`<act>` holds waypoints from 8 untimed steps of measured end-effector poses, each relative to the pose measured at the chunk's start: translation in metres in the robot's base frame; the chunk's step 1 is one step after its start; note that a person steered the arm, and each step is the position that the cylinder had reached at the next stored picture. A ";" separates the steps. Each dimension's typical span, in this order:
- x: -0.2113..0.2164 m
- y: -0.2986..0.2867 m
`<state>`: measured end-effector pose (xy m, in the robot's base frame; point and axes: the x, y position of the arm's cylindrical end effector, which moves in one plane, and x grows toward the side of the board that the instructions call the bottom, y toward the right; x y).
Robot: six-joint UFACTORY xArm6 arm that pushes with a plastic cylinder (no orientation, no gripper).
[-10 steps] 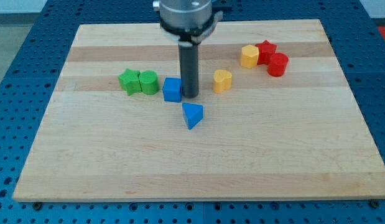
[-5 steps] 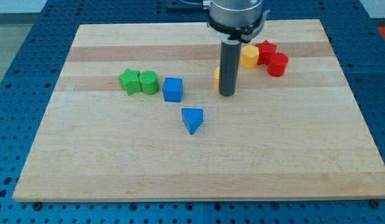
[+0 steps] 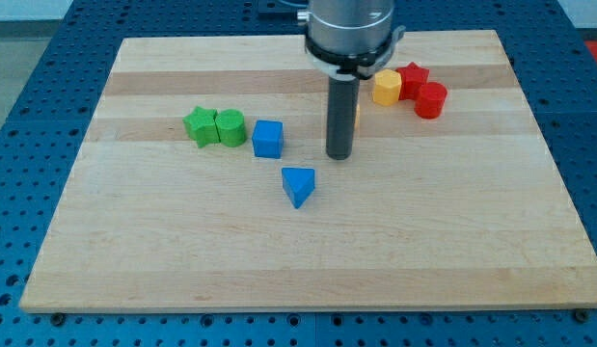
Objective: Separate the blue blocks from each other
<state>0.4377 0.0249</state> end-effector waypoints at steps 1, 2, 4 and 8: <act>-0.004 -0.028; -0.033 -0.053; -0.070 -0.038; -0.063 0.013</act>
<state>0.3744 0.0380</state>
